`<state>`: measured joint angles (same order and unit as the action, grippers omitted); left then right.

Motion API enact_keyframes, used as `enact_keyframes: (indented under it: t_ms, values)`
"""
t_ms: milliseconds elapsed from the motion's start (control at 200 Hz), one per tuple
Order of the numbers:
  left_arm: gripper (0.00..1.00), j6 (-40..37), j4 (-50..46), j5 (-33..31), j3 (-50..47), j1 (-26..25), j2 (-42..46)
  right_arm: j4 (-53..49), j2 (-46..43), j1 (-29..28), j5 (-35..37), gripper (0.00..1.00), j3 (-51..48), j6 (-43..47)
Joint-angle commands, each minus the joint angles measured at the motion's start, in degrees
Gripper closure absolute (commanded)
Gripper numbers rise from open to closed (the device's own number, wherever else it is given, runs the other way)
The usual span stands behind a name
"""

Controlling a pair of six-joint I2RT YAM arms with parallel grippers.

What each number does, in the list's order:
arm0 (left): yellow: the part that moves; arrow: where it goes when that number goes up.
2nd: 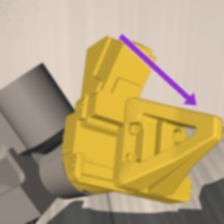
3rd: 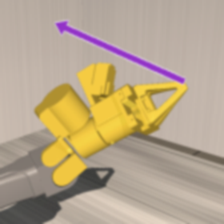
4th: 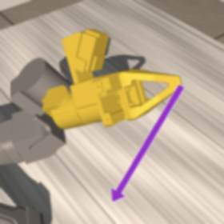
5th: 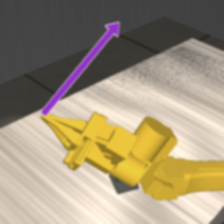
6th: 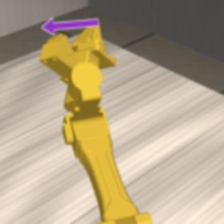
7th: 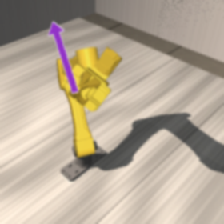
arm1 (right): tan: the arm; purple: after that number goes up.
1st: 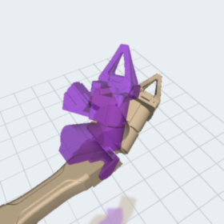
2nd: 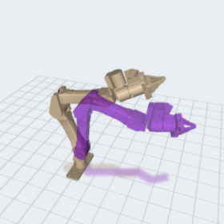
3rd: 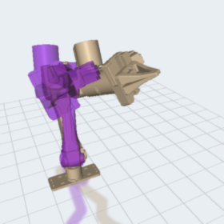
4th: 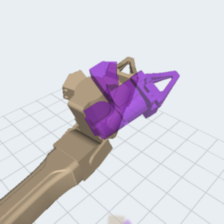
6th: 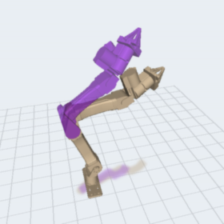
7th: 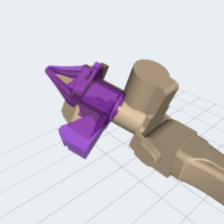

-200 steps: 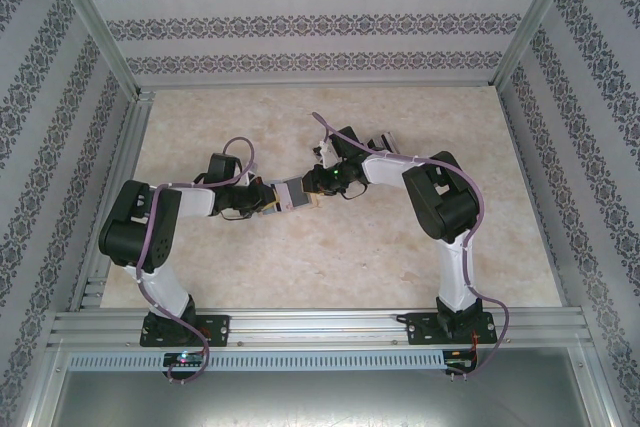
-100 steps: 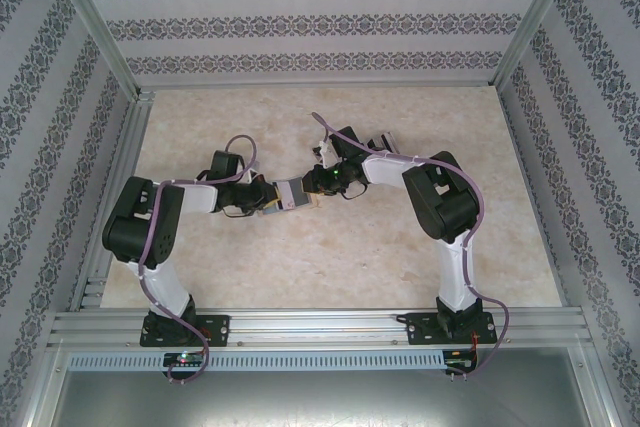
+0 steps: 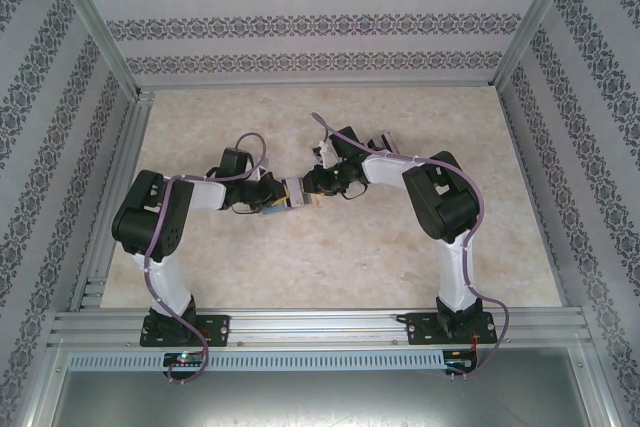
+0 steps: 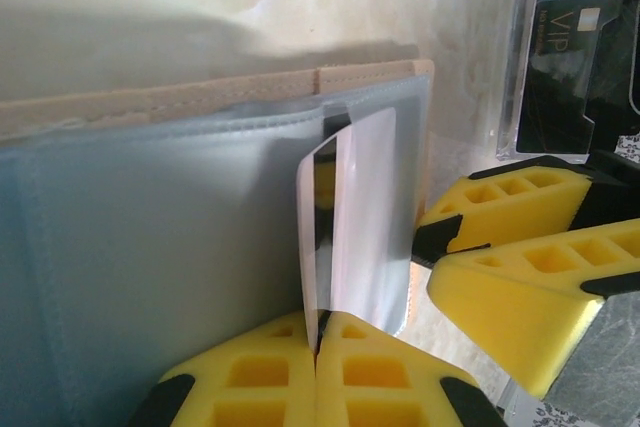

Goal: Put the credit cards into the card holder

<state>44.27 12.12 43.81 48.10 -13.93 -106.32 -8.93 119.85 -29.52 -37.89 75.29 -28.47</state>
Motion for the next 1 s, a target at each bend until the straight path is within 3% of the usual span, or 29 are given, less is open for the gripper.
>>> enact_keyframes:
  t_ms: [0, 340, 520, 694, 994]
  values:
    - [0.99, 0.6, -3.4, -3.2, 0.2, -2.0, -2.9, -2.0, 1.3, -1.1, 0.2, 0.72, 1.1, 1.1]
    - [0.80, -0.2, -6.0, -4.2, 2.4, -3.1, -3.1, -2.5, 1.0, -1.1, 0.4, 0.72, 1.0, 1.5]
    - [0.67, -4.1, -13.2, -6.7, 4.3, -3.1, -0.9, -2.9, 0.9, -1.1, 0.8, 0.72, 1.1, 1.9]
    - [0.64, -11.4, -25.7, -14.5, 7.6, -3.1, 1.9, -3.6, 1.4, -1.1, 0.9, 0.72, 1.4, 2.4]
    - [0.60, -12.4, -28.6, -16.6, 8.4, -3.0, 5.2, -6.6, 1.2, -1.1, 3.0, 0.72, 2.3, 4.3]
